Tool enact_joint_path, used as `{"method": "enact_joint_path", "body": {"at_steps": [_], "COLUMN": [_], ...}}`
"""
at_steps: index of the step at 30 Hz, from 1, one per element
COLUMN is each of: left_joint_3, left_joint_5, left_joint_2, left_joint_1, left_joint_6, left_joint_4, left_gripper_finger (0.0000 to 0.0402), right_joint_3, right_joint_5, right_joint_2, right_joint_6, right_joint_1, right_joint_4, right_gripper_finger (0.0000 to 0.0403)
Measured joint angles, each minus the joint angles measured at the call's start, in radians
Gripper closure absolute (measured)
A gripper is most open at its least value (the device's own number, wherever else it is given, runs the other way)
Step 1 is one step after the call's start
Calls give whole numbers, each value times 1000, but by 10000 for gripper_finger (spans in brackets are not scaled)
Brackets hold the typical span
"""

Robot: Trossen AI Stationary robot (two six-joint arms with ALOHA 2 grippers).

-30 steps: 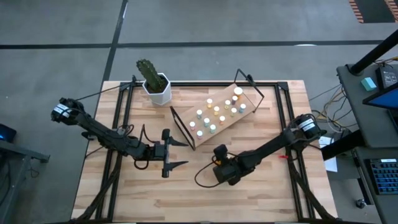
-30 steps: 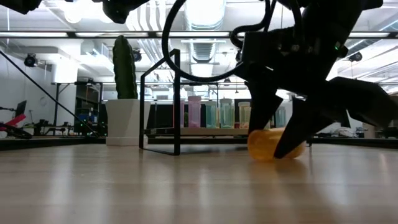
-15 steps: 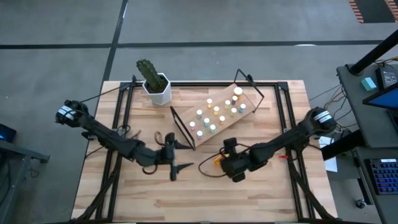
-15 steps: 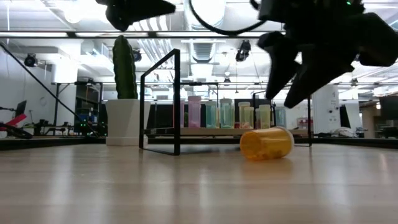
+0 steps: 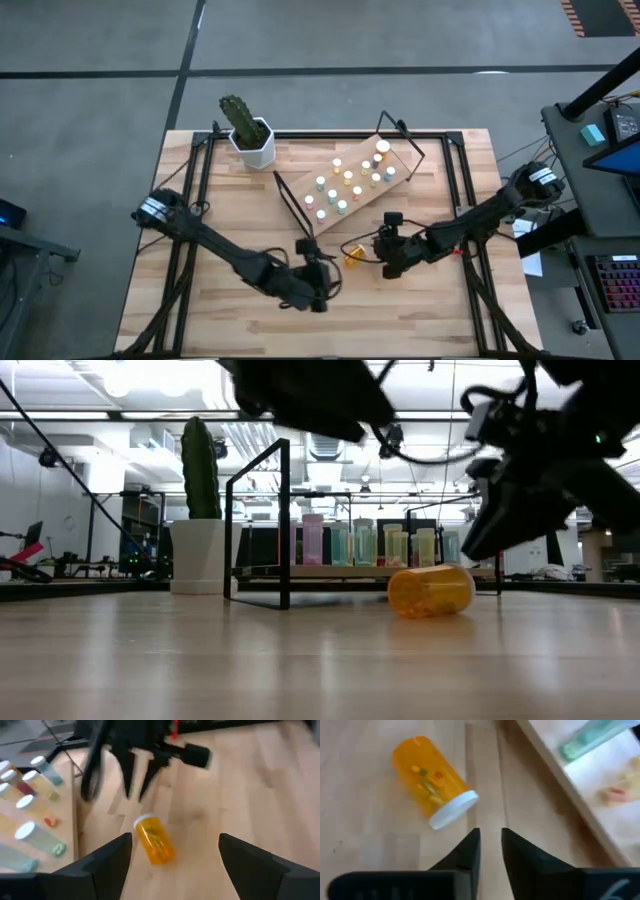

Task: Pick and place medicine bottles onto shelf by color
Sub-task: Put the orange pill bottle on the shelf aligned with the other orange pill bottle

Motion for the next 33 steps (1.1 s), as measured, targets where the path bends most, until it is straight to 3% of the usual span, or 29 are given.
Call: {"method": "enact_joint_path", "body": {"at_steps": [8,17,33], "left_joint_3": [106,106,41], "left_joint_5": [-57,-58,-9], "left_joint_2": [180,270,293], "left_joint_1": [17,26,45], "left_joint_6": [-74,-155,-98], "left_joint_4": [14,21,29], "left_gripper_finger": [121,121,122], "right_joint_3": [-68,-62,50], "right_joint_5": [-6,-94,-96], "right_joint_2": [79,193,305], "right_joint_6": [5,-39,-53], "right_joint_1": [6,44,74], "right_joint_4": [209,436,431], "right_gripper_finger": [383,394,394]}}
